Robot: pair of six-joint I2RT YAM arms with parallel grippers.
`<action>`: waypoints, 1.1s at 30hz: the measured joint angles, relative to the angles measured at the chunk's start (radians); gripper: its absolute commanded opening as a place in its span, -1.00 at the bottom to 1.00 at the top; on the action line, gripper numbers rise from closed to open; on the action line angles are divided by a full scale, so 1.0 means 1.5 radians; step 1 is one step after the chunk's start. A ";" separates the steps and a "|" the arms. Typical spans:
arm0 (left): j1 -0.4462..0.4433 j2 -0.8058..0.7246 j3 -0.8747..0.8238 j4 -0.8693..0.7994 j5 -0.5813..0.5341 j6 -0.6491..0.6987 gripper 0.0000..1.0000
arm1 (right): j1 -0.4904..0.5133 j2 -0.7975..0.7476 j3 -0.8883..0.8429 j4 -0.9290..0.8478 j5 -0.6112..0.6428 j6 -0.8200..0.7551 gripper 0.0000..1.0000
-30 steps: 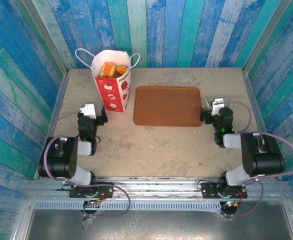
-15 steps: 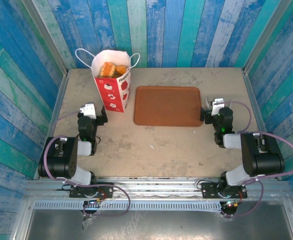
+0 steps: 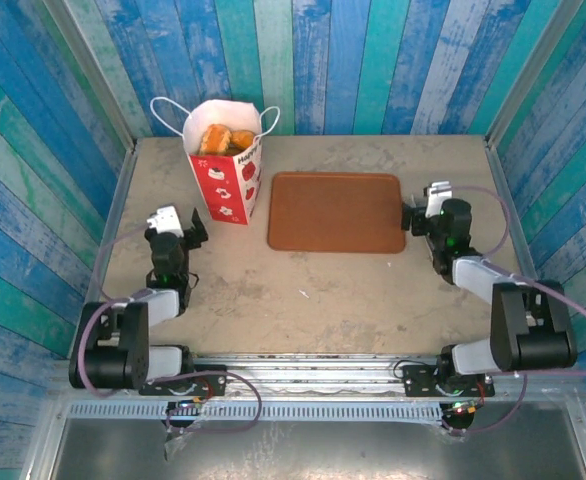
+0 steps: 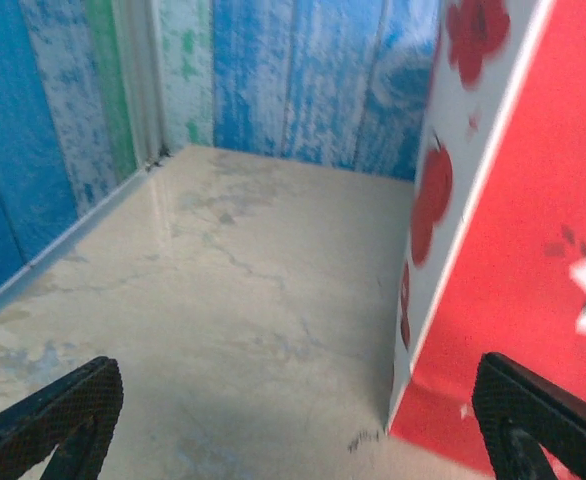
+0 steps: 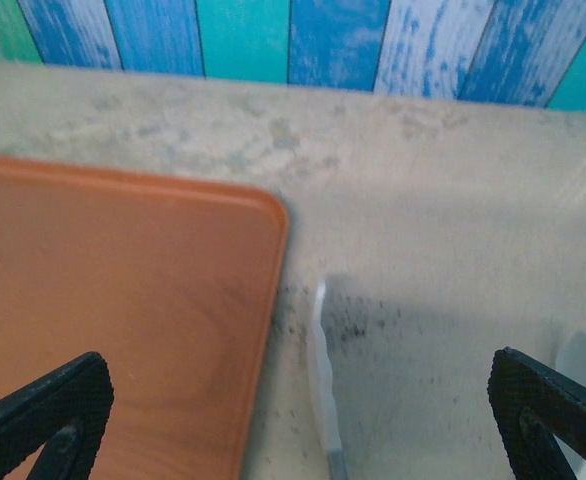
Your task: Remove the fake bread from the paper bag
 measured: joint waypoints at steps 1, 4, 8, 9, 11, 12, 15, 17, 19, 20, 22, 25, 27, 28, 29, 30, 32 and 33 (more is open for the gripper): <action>0.000 -0.015 0.015 -0.028 -0.017 -0.018 0.87 | 0.000 -0.016 0.013 -0.021 -0.009 0.014 1.00; 0.000 -0.052 0.070 -0.129 -0.078 -0.091 0.88 | -0.001 -0.042 0.060 -0.086 -0.052 0.072 1.00; 0.017 -0.086 0.136 -0.247 -0.088 -0.164 0.88 | -0.001 -0.035 0.128 -0.134 -0.181 0.166 0.91; 0.021 -0.089 0.151 -0.267 -0.080 -0.171 0.88 | 0.002 -0.027 0.149 -0.144 -0.217 0.187 0.83; 0.032 -0.090 0.195 -0.324 -0.052 -0.183 0.87 | 0.016 0.001 0.200 -0.160 -0.275 0.235 0.75; 0.035 -0.090 0.219 -0.352 -0.039 -0.184 0.87 | 0.026 0.015 0.224 -0.166 -0.297 0.255 0.73; 0.047 -0.085 0.308 -0.433 0.019 -0.198 0.88 | 0.075 0.050 0.284 -0.193 -0.329 0.307 0.69; 0.067 -0.072 0.370 -0.473 0.071 -0.213 0.94 | 0.118 0.072 0.325 -0.215 -0.337 0.330 0.66; 0.105 -0.046 0.439 -0.505 0.157 -0.242 0.99 | 0.161 0.095 0.377 -0.240 -0.335 0.353 0.63; 0.124 -0.035 0.461 -0.511 0.189 -0.253 1.00 | 0.178 0.104 0.396 -0.247 -0.332 0.359 0.62; 0.158 -0.010 0.494 -0.516 0.260 -0.284 0.97 | 0.210 0.121 0.437 -0.259 -0.328 0.375 0.60; 0.186 0.037 0.525 -0.511 0.364 -0.332 0.93 | 0.254 0.156 0.500 -0.269 -0.317 0.399 0.57; 0.191 0.074 0.553 -0.512 0.415 -0.355 0.88 | 0.273 0.182 0.542 -0.270 -0.312 0.414 0.55; 0.192 0.097 0.568 -0.513 0.436 -0.365 0.84 | 0.282 0.197 0.562 -0.270 -0.310 0.421 0.55; 0.192 0.119 0.586 -0.516 0.459 -0.376 0.83 | 0.289 0.210 0.580 -0.272 -0.308 0.427 0.54; 0.192 0.143 0.606 -0.516 0.480 -0.389 0.83 | 0.297 0.228 0.603 -0.272 -0.306 0.437 0.53; 0.192 0.181 0.636 -0.512 0.517 -0.414 0.75 | 0.310 0.257 0.638 -0.277 -0.303 0.450 0.51; 0.192 0.202 0.653 -0.507 0.533 -0.429 0.73 | 0.314 0.273 0.659 -0.277 -0.303 0.458 0.50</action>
